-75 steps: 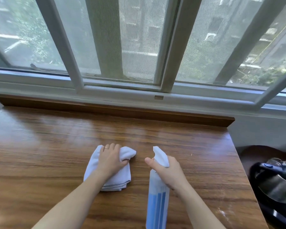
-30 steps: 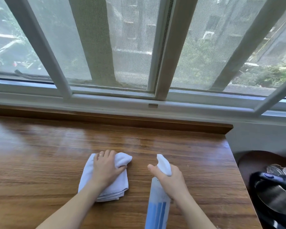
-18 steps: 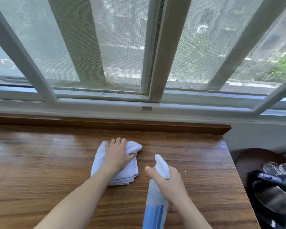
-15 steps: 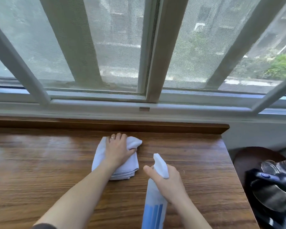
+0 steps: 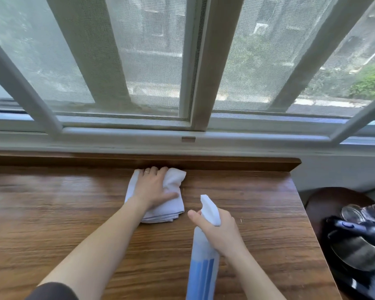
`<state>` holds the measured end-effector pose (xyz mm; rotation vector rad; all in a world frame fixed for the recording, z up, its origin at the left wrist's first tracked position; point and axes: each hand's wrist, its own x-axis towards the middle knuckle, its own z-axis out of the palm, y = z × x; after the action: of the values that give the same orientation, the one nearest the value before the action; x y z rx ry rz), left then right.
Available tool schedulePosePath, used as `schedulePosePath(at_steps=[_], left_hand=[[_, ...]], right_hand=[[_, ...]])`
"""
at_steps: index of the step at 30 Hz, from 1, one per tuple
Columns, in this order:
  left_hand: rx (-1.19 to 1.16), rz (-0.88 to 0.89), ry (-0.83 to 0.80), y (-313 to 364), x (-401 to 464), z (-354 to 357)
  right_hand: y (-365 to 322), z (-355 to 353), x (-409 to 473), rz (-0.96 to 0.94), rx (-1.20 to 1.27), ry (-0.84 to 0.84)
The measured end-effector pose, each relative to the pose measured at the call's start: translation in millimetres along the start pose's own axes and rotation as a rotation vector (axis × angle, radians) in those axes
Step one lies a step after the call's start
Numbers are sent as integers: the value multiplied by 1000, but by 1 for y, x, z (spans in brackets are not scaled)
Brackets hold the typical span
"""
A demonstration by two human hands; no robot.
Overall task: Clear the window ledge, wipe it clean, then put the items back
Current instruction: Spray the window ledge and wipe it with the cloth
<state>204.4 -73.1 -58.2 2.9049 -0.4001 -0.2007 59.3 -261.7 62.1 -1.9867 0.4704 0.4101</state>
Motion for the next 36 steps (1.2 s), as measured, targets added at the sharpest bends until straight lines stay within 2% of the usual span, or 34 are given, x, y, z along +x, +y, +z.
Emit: schedulePosePath(at_steps=[6,12,15,22,28,36], left_hand=[[28,51,28,0,-38,8],[-4,47,230,12,-68,31],[-6,18,273,15,-63,34],[31,-6,249,20,-31,28],[81,-9,103,28,12,18],[78,23,93,30,-5,18]], right_hand=[[1,-3,-7,-19,7,-2],[1,-5,-12,-28,40,-31],[1,-4,-11,-32,43,-41],[3,-3,-8,-6,70,-45],[1,-8,-7,8,86,-41],[-2,-13,-8,-27,62,-26]])
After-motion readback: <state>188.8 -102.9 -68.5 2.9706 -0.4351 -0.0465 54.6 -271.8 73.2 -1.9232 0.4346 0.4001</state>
